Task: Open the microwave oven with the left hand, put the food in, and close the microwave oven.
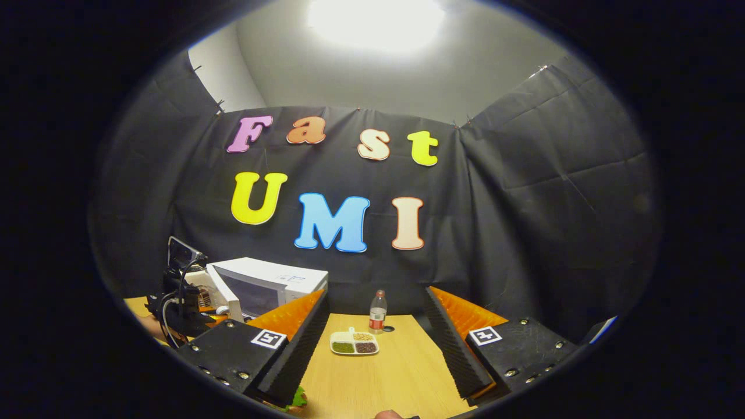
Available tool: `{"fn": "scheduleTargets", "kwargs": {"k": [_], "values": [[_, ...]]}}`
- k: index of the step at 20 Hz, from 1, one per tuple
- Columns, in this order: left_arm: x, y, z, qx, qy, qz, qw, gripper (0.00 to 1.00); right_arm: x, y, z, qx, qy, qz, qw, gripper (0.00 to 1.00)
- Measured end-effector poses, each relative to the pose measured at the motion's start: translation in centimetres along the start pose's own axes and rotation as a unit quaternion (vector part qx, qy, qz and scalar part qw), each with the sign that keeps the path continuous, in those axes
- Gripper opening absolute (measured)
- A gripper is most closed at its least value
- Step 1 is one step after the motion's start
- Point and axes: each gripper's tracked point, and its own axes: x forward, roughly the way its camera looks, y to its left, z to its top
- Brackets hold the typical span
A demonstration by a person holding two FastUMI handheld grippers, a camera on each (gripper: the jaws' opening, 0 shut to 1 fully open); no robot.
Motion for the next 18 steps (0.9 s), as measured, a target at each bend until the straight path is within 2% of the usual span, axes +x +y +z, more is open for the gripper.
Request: {"fn": "scheduleTargets", "kwargs": {"k": [3, 8, 18], "values": [[-2.9, 3.2, -1.2, 0.000, 0.005, 0.025, 1.000, 0.12, -0.4, 1.9, 0.3, 0.002, -0.002, 0.026, 1.000, 0.98], [-6.1, 8.3, -2.4, -0.015, 0.005, 0.028, 0.999, 0.12, 0.3, 7.2, 0.3, 0.014, 0.005, 0.054, 0.998, 0.98], [-9.4, 17.3, -4.2, -0.011, 0.009, -0.028, 1.000, 0.12, 1.2, 19.1, -0.2, 0.020, 0.021, 0.054, 0.998, 0.98]]}}
